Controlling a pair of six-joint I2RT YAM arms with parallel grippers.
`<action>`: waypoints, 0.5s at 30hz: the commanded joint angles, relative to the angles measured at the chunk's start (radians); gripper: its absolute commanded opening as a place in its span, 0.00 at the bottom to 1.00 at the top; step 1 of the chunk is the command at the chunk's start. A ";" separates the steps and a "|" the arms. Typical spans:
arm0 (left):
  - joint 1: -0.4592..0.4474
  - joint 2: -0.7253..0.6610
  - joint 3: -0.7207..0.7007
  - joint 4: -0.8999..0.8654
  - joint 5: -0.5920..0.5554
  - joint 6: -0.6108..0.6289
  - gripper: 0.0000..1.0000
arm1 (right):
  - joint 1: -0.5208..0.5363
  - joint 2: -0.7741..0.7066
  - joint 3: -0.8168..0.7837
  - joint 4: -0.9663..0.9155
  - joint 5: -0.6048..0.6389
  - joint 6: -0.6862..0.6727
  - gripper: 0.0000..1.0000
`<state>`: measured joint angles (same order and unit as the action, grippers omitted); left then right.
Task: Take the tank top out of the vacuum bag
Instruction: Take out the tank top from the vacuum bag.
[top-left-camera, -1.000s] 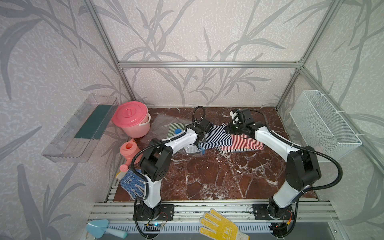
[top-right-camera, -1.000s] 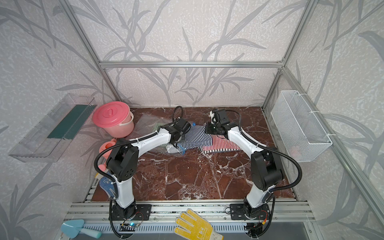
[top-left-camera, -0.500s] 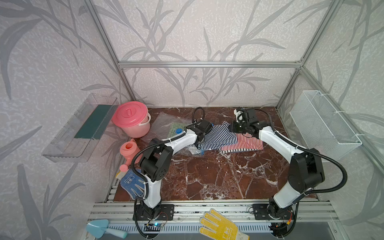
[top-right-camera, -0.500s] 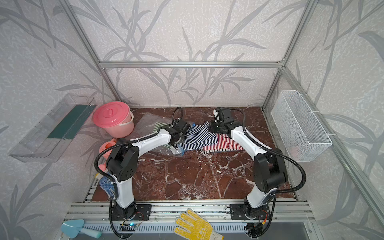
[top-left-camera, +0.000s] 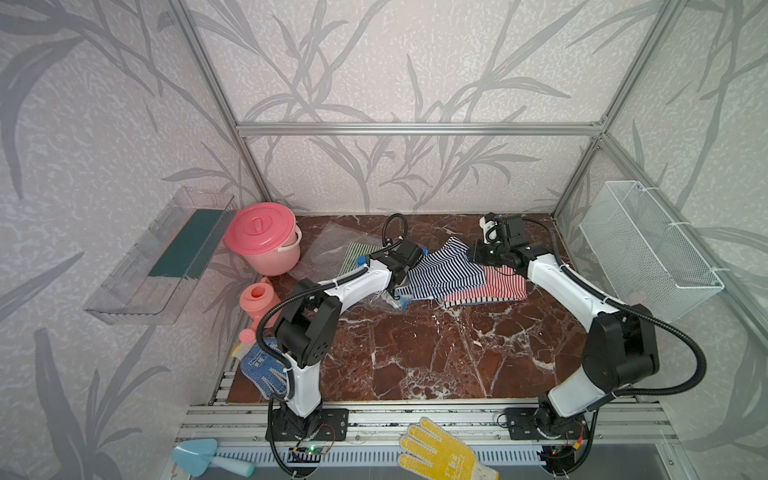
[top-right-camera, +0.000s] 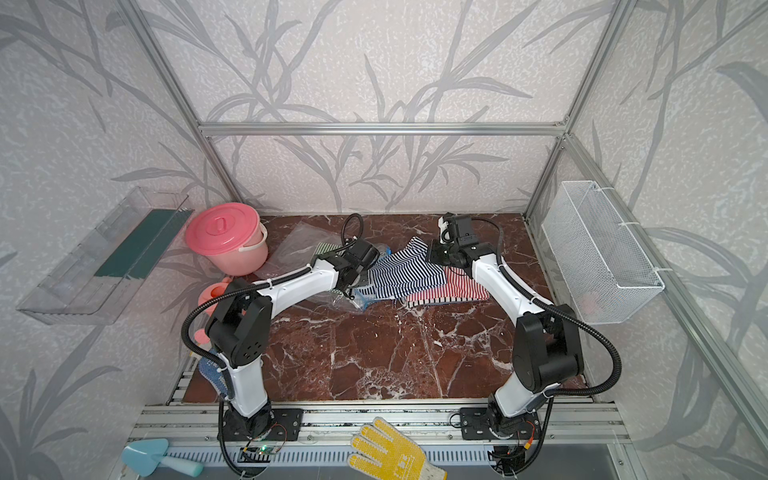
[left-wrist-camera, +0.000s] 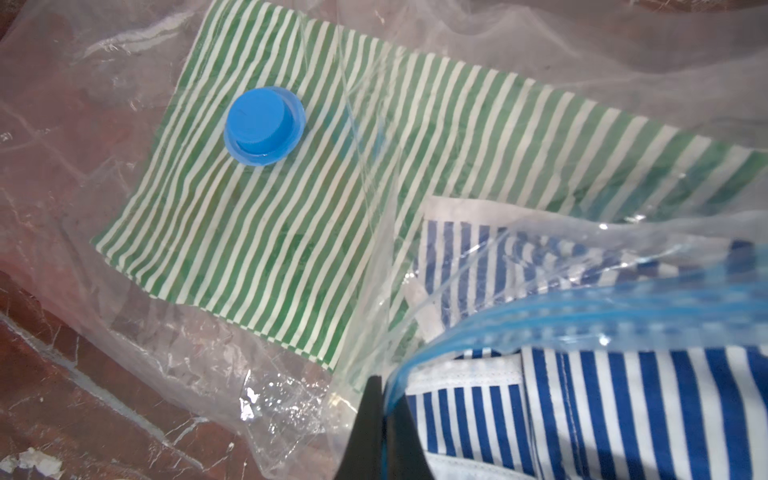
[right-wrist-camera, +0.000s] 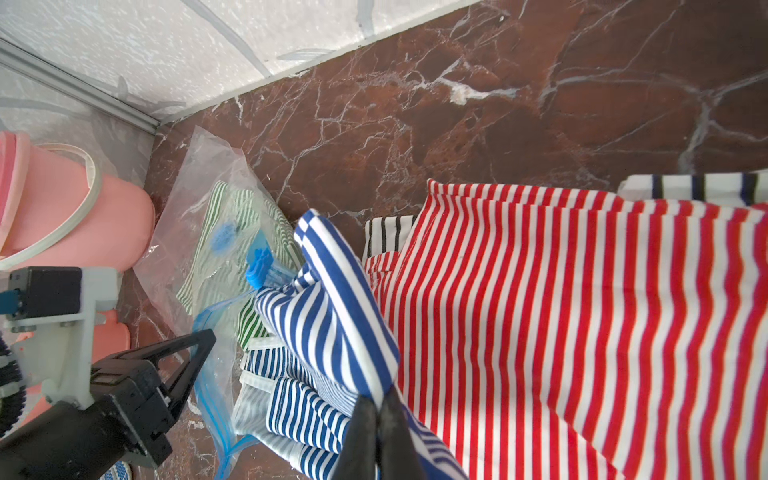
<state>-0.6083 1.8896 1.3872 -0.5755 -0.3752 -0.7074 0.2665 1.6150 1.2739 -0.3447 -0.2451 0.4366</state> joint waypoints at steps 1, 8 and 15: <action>0.010 -0.048 -0.023 -0.039 -0.052 0.006 0.15 | -0.018 -0.051 -0.002 0.006 0.018 -0.009 0.00; 0.009 -0.107 -0.039 -0.028 -0.054 0.028 0.64 | -0.037 -0.065 -0.008 0.008 0.000 -0.004 0.00; 0.005 -0.127 -0.026 -0.046 -0.047 0.029 0.76 | -0.063 -0.083 -0.020 0.014 -0.006 0.001 0.00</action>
<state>-0.6060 1.8011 1.3540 -0.5858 -0.3923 -0.6739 0.2173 1.5700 1.2602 -0.3443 -0.2451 0.4370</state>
